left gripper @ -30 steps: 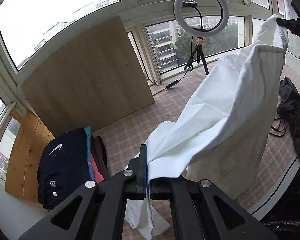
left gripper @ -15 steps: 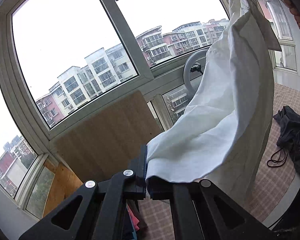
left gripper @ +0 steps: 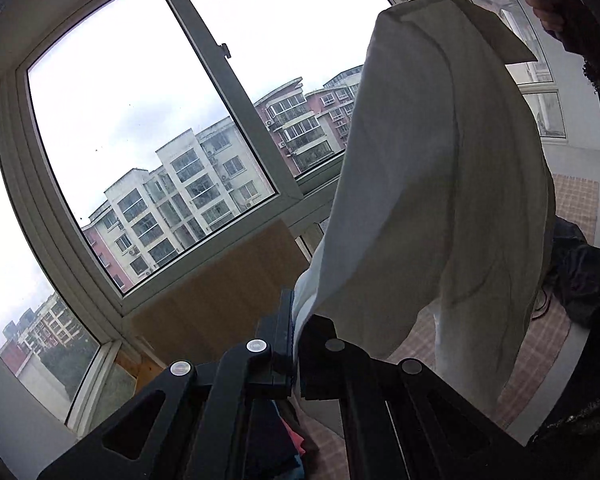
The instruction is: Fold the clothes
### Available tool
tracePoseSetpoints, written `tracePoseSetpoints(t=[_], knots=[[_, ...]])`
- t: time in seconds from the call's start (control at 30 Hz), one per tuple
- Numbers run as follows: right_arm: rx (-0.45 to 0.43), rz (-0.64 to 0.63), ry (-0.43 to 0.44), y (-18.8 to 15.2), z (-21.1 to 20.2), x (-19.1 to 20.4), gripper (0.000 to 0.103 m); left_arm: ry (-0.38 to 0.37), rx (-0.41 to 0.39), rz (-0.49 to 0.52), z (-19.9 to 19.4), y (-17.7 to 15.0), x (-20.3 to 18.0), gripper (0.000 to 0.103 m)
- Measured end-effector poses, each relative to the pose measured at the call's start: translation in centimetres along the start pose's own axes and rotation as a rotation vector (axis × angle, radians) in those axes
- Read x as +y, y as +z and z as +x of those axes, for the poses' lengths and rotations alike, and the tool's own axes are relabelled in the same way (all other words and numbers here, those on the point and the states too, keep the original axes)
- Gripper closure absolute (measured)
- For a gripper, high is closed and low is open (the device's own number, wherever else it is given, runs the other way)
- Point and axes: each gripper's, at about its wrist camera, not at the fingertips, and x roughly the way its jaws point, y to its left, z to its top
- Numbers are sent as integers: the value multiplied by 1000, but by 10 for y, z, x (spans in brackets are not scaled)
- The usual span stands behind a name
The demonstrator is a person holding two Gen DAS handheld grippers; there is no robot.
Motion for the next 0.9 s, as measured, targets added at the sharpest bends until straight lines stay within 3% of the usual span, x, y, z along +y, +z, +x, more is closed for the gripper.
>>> tracePoseSetpoints(t=[0.1, 0.17, 0.27, 0.4, 0.47, 0.57, 0.7, 0.83, 0.9], knots=[[93, 19, -21, -19, 49, -11, 100, -33, 79, 19, 30, -14, 2, 102], [184, 47, -45, -54, 101, -25, 100, -83, 154, 3, 67, -33, 3, 102], [356, 72, -100, -132, 196, -45, 100, -141, 318, -17, 153, -79, -8, 102], [571, 84, -171, -274, 323, -61, 100, -211, 539, -34, 275, -148, -29, 102], [642, 68, -204, -332, 369, -64, 100, -235, 633, -33, 332, -182, -43, 102], [716, 71, -204, -392, 418, -69, 100, -257, 723, -20, 391, -218, -63, 102], [781, -3, -204, -429, 457, -60, 100, -239, 785, -1, 431, -244, -77, 102], [852, 17, -167, -456, 489, -69, 98, -261, 848, -86, 452, -262, -81, 100], [918, 39, -152, -474, 501, -75, 89, -264, 857, -76, 457, -266, -89, 98]])
